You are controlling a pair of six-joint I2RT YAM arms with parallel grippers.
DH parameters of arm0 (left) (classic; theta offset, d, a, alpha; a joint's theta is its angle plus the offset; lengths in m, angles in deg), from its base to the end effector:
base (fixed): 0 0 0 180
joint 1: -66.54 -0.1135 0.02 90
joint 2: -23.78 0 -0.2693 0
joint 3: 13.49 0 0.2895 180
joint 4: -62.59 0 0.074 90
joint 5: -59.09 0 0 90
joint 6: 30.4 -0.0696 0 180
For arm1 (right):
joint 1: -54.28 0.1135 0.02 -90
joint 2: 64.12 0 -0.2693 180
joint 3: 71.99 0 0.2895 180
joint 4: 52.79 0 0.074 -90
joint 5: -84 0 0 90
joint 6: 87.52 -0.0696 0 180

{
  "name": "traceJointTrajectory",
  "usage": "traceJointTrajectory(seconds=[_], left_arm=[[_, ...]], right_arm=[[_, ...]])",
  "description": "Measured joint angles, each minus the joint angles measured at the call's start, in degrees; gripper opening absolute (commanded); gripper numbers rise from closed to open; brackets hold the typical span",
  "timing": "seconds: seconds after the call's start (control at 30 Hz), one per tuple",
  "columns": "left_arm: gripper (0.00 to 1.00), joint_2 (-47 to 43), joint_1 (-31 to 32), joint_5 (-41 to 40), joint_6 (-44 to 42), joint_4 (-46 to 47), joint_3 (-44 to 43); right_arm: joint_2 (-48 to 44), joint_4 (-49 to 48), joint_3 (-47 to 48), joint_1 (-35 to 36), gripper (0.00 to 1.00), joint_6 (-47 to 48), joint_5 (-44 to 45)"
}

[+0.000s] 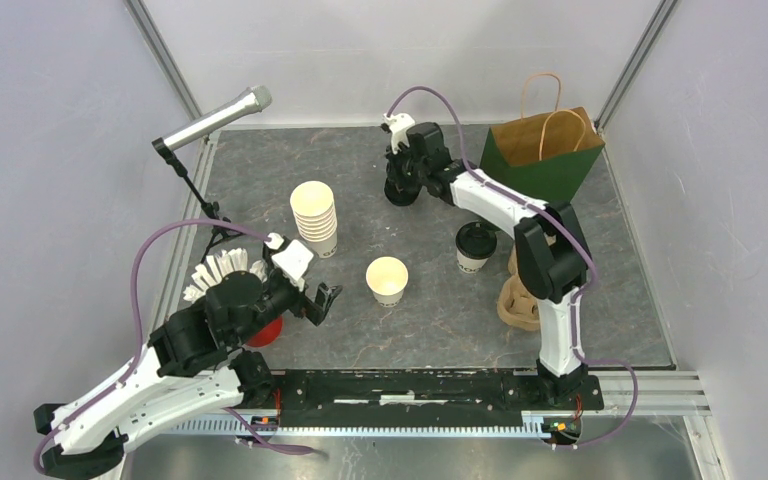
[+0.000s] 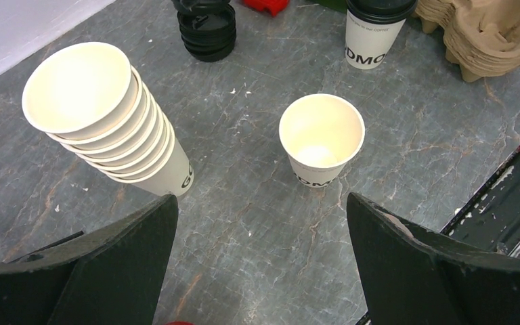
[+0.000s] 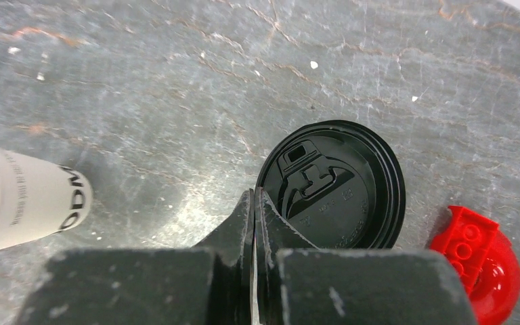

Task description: Pack the takeout coffee

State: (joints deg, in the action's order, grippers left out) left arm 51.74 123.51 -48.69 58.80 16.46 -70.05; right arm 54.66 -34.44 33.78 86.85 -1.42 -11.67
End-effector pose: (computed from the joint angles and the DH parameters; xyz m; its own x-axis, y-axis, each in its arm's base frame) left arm 0.1105 -0.1310 0.3361 -0.1552 0.2632 -0.9522 0.6419 0.7596 0.1053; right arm 0.4632 0.3041 0.2098 -0.4788 -0.2256 -0.8484 -0.5756 0.8104 0.1094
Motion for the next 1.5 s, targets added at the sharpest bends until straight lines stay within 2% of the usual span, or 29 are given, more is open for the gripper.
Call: traceJointTrajectory(seconds=[0.23,0.47,0.6,0.7,0.87,1.0,1.4,1.5], left_arm=[[1.00,-0.68,-0.04,0.48,-1.46,1.73,0.70],[0.98,-0.68,-0.11,7.72,-10.05,1.51,0.48],[0.98,2.14,-0.11,12.61,-15.67,1.25,-2.67],[0.99,4.04,-0.13,16.31,-20.06,1.36,-4.59],[1.00,5.49,-0.11,25.68,-30.18,1.75,-5.18],[1.00,6.69,-0.11,30.47,-35.91,2.25,-5.31],[1.00,11.87,-0.11,37.27,-44.59,5.64,-5.68],[0.96,14.38,-0.11,38.16,-45.81,4.46,-6.93]], right_arm=[[-11.63,0.35,-5.62,-0.07,0.00,-1.40,-5.38],[-27.78,-0.20,-19.61,-0.04,0.00,-3.58,-16.28],[-37.29,-2.03,-30.51,0.63,0.00,-6.38,-22.29],[-43.80,-1.09,-35.71,3.69,0.00,-7.52,-24.33],[-53.24,-0.98,-39.21,11.96,0.00,-9.51,-26.40],[-59.84,-3.13,-42.16,15.21,0.00,-12.35,-27.54],[-61.13,-5.75,-45.33,18.84,0.00,-15.67,-28.13],[-61.13,-6.38,-45.68,19.19,0.00,-16.22,-28.41]])
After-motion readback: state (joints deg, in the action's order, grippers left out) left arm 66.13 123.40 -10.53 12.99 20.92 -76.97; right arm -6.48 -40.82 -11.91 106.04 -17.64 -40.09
